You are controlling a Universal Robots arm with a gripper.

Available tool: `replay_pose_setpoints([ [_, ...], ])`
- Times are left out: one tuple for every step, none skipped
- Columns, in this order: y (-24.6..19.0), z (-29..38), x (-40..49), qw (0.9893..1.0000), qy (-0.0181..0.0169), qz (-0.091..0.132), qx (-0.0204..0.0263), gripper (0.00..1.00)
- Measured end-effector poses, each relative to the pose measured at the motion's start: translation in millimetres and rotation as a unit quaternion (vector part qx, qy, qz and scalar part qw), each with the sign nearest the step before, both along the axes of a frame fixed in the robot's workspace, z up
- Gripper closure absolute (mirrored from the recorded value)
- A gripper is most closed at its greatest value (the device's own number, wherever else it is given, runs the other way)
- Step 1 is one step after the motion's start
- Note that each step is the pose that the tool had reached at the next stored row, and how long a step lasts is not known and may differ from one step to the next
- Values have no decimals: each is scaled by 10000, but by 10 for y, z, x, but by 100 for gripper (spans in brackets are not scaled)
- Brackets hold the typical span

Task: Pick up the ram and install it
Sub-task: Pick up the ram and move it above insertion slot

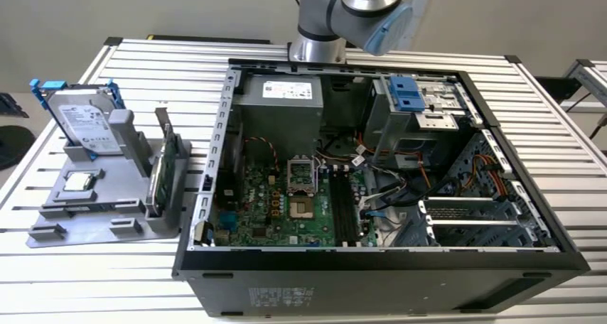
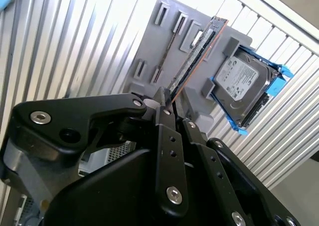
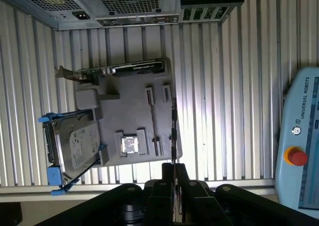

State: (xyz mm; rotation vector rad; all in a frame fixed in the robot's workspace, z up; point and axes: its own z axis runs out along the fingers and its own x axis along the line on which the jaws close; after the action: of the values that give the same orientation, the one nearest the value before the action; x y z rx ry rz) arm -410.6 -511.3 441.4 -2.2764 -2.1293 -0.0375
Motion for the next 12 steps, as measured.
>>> replay_pose_setpoints([
  [0, 5, 0, 10000, 0, 0, 0, 100],
  [0, 6, -1, 10000, -2, 0, 0, 100],
  [0, 7, -1, 10000, -2, 0, 0, 100],
  [0, 9, -1, 10000, -3, 0, 0, 100],
  [0, 17, -2, 10000, -2, 0, -1, 100],
  [0, 27, -2, 10000, -3, 0, 0, 100],
  [0, 41, -2, 10000, -3, 0, 0, 100],
  [0, 57, -2, 10000, -3, 0, 0, 100],
  [0, 65, -2, 10000, -3, 0, -1, 100],
  [0, 64, -2, 10000, -3, 0, -2, 100],
  [0, 64, -1, 10000, -3, 0, -4, 100],
  [1, 66, 14, 10000, -2, 0, -5, 100],
])
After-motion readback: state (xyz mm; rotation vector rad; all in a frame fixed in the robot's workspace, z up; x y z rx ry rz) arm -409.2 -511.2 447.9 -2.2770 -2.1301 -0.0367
